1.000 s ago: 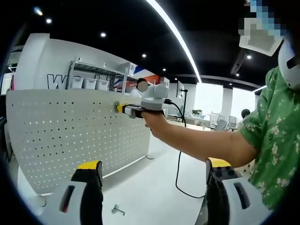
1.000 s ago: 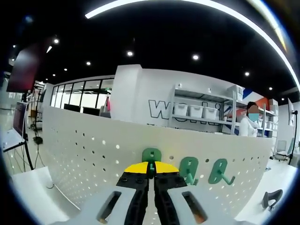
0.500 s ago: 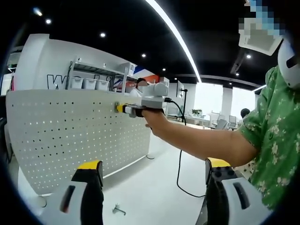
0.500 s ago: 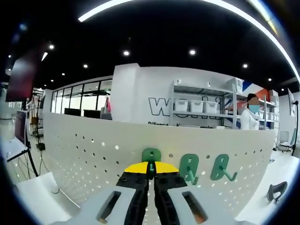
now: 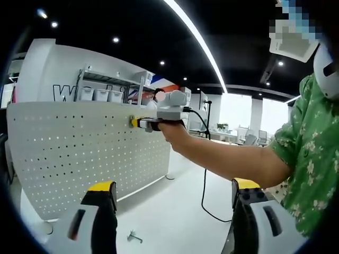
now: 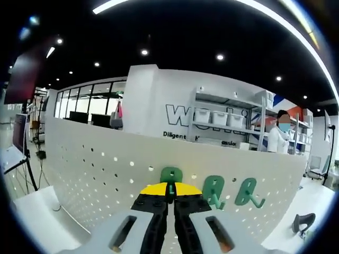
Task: Insert the hook assembly into the mounting plate slot until the hook locks in place.
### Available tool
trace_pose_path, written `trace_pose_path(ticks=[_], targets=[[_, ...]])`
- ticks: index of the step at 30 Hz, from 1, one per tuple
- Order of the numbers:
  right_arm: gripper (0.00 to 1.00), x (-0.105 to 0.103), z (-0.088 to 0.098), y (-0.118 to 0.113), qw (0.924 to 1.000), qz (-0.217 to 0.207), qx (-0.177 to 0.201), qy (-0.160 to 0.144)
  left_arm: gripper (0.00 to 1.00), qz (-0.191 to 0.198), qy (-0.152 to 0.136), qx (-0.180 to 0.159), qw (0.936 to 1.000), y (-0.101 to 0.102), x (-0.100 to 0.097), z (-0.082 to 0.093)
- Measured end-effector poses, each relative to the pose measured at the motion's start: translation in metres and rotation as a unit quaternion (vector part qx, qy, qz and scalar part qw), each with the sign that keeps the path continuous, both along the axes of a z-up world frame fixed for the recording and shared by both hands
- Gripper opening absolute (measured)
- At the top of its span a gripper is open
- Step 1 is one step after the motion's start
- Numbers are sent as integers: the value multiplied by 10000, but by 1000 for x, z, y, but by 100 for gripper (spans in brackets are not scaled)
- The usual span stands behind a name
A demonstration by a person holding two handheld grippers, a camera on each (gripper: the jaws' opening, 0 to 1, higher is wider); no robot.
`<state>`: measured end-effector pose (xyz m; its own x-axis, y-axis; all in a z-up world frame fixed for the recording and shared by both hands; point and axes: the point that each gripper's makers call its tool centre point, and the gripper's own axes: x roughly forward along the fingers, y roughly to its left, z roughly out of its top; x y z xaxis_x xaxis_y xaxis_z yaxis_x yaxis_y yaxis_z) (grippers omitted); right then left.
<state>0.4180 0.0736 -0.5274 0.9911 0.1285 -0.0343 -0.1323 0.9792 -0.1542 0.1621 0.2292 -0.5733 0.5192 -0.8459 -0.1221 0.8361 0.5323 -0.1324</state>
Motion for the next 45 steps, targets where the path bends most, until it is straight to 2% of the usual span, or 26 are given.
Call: trace_pose_path(ticks=[2, 7, 17, 26, 32, 45], targets=[[1, -1, 0, 0, 9997, -38, -230, -20, 92, 3, 0, -1, 10000, 0, 0, 0], [1, -1, -1, 1, 9996, -73, -259, -3, 92, -16, -10, -1, 10000, -1, -1, 0], [1, -2, -2, 2, 9970, -233, -736, -89, 91, -29, -16, 4, 10000, 0, -2, 0], [1, -1, 1, -2, 9985, -226, -503, -3, 91, -63, -25, 15, 10000, -1, -2, 1], [2, 1, -2, -1, 9986, -153, -490, 96, 91, -52, -42, -2, 10000, -1, -1, 2], [4, -1, -6, 2, 9987, -77, -501, 36, 90, -69, -52, 9, 10000, -2, -3, 1]])
